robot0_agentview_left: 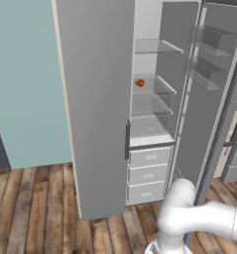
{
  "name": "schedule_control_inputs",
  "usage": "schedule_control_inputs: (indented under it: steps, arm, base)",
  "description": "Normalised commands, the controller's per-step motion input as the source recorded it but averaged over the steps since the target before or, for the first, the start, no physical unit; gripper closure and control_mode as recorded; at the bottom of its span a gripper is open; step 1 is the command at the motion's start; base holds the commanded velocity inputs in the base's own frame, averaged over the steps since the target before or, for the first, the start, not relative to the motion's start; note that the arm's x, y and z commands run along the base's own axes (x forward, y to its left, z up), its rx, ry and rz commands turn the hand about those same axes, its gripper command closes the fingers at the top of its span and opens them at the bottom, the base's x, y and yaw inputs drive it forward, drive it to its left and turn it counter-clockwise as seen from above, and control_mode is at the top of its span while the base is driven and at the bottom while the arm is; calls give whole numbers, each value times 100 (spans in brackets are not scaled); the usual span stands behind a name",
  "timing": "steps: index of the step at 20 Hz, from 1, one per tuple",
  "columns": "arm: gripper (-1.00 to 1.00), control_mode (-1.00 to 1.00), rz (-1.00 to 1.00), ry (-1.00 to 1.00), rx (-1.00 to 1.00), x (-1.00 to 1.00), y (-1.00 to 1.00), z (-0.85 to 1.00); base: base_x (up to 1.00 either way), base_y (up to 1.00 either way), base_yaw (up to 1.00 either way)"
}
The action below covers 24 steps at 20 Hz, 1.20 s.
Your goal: There's a chicken drumstick in the fridge that needs to be moved to the freezer for freezing. Pick up the chicken drumstick from the fridge, place it on any shelf in the freezer, and close the fridge and freezer doors when done.
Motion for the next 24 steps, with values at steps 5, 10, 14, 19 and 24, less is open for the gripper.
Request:
schedule_control_inputs:
  steps: [5, 10, 14, 19, 24]
  arm:
    - [-100, -100, 0, 0, 0, 41, -4, -1]
    - [-100, -100, 0, 0, 0, 50, -7, -12]
    - [-100, -100, 2, -1, 0, 11, -1, -9]
    - [-100, -100, 4, -6, 0, 7, 0, -9]
    - [-100, -100, 1, -4, 0, 18, 0, -8]
  base:
    - [0, 0, 0]
    - [0, 0, 0]
    - [0, 0, 0]
    - [0, 0, 0]
    - [0, 0, 0]
